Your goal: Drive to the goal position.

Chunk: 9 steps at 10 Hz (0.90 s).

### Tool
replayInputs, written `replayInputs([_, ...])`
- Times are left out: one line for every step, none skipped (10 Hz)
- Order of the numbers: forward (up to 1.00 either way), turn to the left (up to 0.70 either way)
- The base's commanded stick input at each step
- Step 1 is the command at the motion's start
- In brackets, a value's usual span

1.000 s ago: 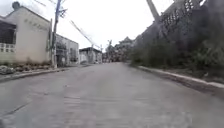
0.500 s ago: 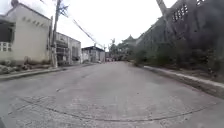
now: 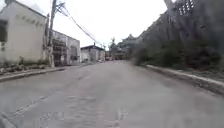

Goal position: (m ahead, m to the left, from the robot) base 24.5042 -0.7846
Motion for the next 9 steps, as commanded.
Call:
replayInputs([1.0,0.09])
replayInputs([1.0,0.09])
replayInputs([1.0,0.09])
replayInputs([1.0,0.09])
replayInputs([1.0,0.09])
replayInputs([1.0,0.09])
replayInputs([1.0,0.07])
replayInputs([1.0,-0.21])
replayInputs([1.0,-0.31])
